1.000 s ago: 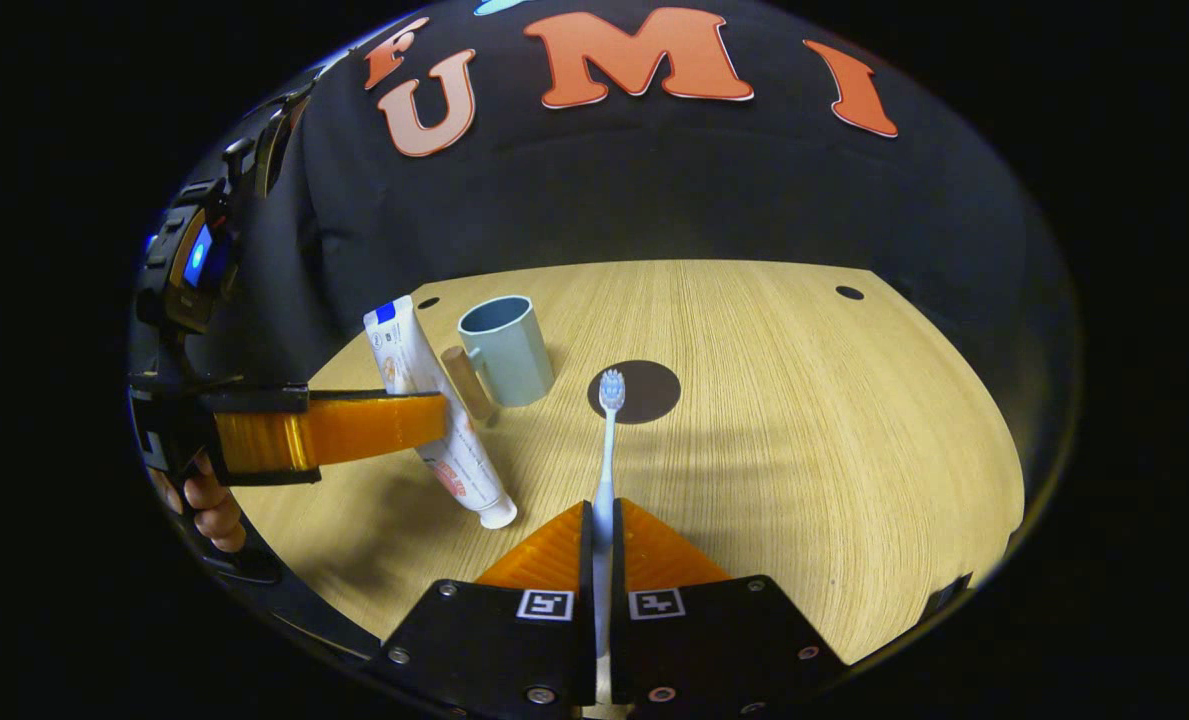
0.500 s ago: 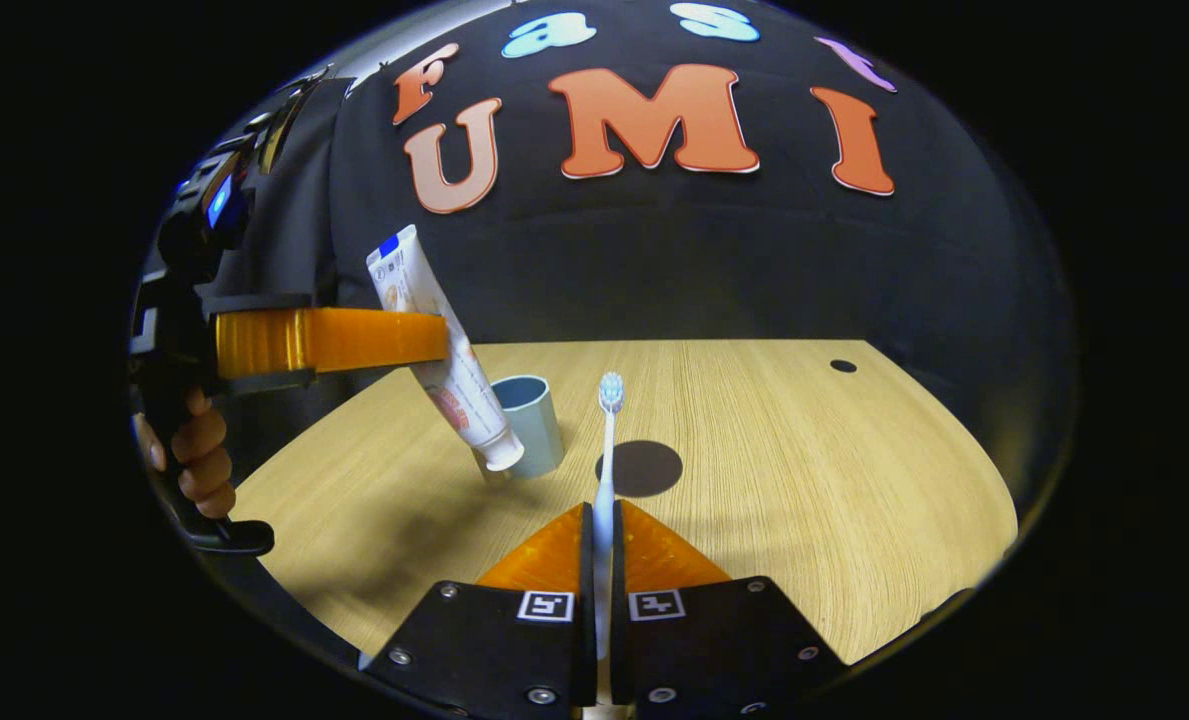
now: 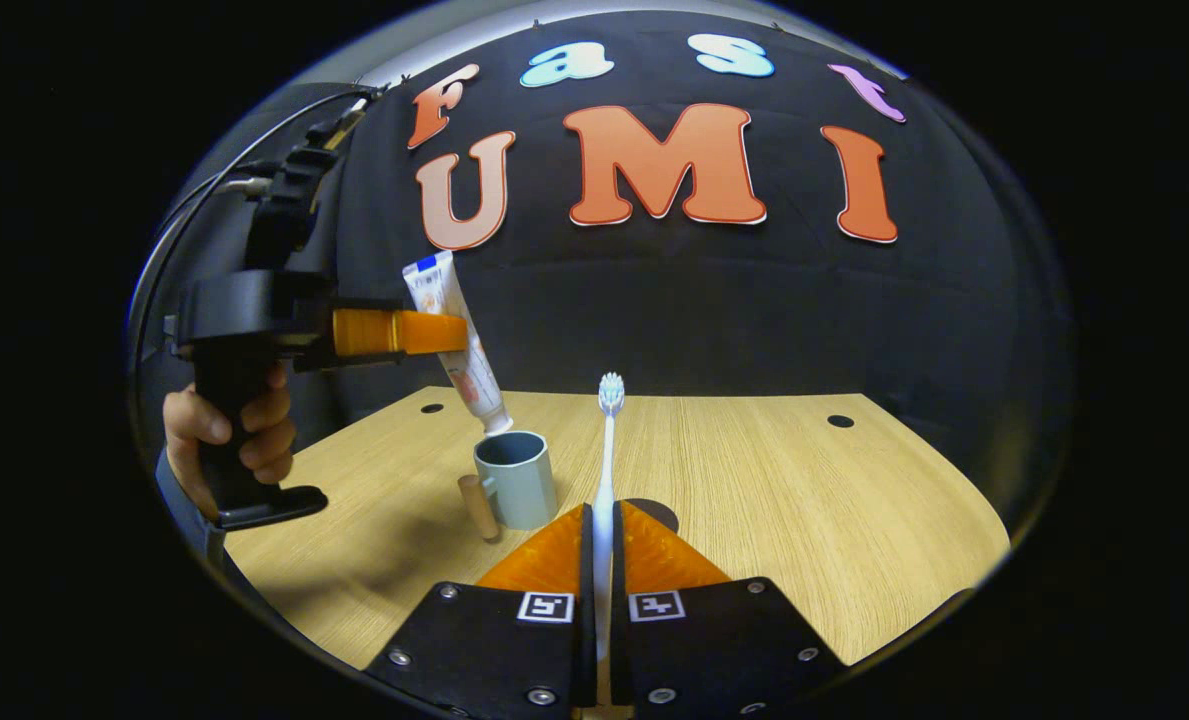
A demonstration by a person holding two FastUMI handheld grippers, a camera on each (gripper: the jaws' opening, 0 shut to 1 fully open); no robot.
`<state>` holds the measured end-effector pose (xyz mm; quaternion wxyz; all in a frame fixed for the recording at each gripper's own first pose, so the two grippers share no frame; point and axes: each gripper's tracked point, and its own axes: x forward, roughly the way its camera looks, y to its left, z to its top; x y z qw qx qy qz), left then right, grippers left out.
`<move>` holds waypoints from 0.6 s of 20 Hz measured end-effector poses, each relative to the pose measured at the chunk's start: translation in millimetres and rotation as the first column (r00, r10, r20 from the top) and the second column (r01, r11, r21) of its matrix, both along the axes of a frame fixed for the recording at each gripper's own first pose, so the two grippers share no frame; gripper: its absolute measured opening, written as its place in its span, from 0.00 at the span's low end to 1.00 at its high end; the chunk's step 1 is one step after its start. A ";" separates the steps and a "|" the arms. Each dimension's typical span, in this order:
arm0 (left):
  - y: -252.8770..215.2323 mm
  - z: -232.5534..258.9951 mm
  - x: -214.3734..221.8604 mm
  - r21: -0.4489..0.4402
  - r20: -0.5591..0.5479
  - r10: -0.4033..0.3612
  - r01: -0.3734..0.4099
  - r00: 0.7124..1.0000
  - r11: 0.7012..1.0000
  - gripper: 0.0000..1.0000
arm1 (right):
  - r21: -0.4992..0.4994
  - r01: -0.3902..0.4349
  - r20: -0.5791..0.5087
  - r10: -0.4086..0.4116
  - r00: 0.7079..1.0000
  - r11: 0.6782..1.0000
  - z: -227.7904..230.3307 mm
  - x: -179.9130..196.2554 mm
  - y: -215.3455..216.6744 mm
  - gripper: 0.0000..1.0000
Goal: Put the toothbrush and toothpaste on the desktop into the cup, then pick up the cup and place it on the coaster on the desktop.
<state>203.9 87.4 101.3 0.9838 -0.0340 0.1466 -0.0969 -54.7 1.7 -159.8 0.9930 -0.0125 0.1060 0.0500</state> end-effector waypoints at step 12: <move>3.7 -78.7 30.6 -0.012 -0.097 -0.029 0.028 0.995 1.000 0.28 | 0.032 -0.033 0.074 0.031 0.997 0.999 109.8 -11.0 11.7 0.05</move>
